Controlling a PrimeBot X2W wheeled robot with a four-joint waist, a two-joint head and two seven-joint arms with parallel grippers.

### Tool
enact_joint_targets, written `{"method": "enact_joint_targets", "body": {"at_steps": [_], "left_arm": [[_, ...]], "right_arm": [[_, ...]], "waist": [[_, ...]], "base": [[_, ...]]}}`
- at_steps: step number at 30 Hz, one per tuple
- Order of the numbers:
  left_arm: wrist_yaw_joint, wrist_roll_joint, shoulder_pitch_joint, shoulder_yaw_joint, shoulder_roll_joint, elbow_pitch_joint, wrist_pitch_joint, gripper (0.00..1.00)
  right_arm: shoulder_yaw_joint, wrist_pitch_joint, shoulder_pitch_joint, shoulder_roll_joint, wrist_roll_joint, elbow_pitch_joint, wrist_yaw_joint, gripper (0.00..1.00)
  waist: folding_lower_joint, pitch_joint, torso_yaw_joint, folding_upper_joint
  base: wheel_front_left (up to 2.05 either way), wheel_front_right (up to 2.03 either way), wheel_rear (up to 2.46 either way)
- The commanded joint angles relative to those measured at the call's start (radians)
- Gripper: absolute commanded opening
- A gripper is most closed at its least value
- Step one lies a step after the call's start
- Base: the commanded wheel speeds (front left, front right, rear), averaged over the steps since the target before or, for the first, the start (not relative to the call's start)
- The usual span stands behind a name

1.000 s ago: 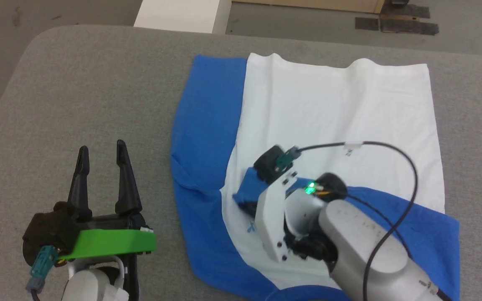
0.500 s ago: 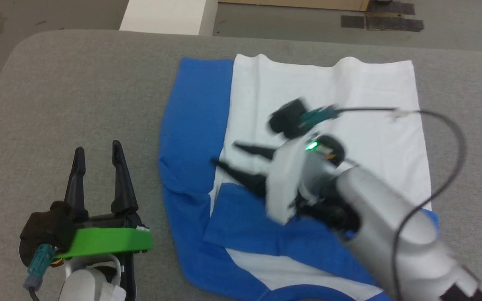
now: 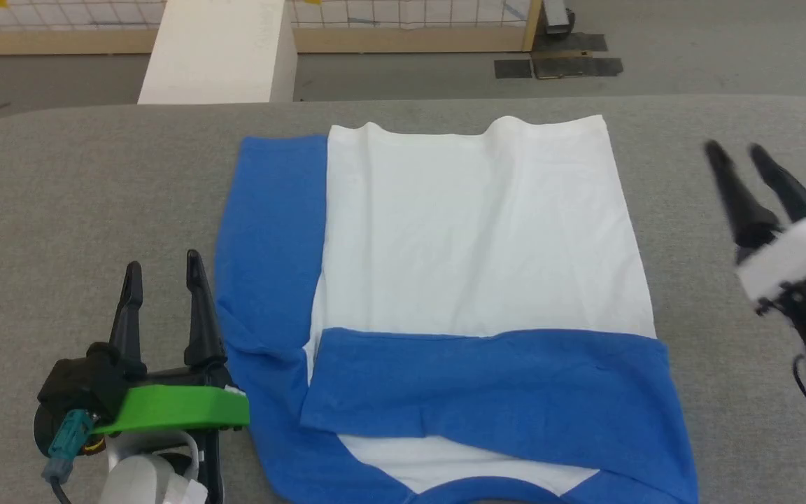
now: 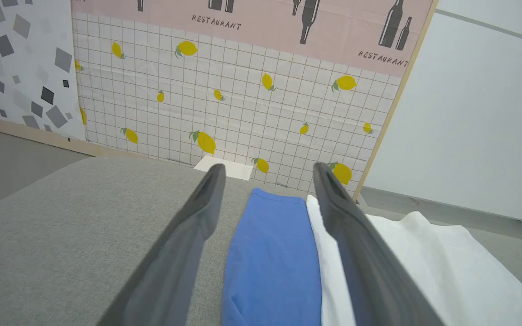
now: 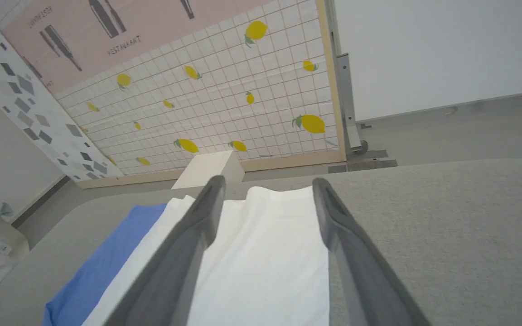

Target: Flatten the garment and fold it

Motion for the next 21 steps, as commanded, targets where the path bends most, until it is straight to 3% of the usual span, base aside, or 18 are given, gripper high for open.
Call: {"method": "enact_joint_targets", "body": {"at_steps": [1,6,9,14,21], "left_arm": [[-0.001,-0.006,0.005,0.001,-0.001,0.009,-0.004,1.0],[-0.004,-0.024,-0.031,0.003,0.007,0.041,0.025,1.0],[-0.023,-0.049,-0.117,-0.002,0.028,0.076,0.1,1.0],[-0.047,-0.089,-0.401,0.0,0.11,0.193,0.324,1.0],[-0.011,-0.072,-0.774,-0.024,0.213,0.347,0.669,1.0]], "right_arm": [[-0.041,0.001,0.033,0.012,-0.014,-0.013,-0.001,1.0],[-0.176,0.04,0.112,0.053,-0.057,-0.064,-0.001,1.0],[-0.227,0.067,0.128,0.063,-0.073,-0.107,-0.001,1.0],[-0.284,0.111,0.11,0.067,-0.075,-0.195,-0.001,1.0],[-0.306,0.132,0.051,0.064,-0.046,-0.254,-0.001,1.0]], "waist": [[0.0,-0.003,-0.018,0.0],[0.0,0.023,-0.035,0.0],[0.0,0.063,-0.034,0.0],[0.0,0.181,-0.037,0.0],[0.0,0.36,-0.089,0.0]], "base": [[0.0,0.0,0.0],[0.0,0.0,0.0],[0.0,0.0,0.0],[0.0,0.0,0.0],[0.0,0.0,0.0]]}}
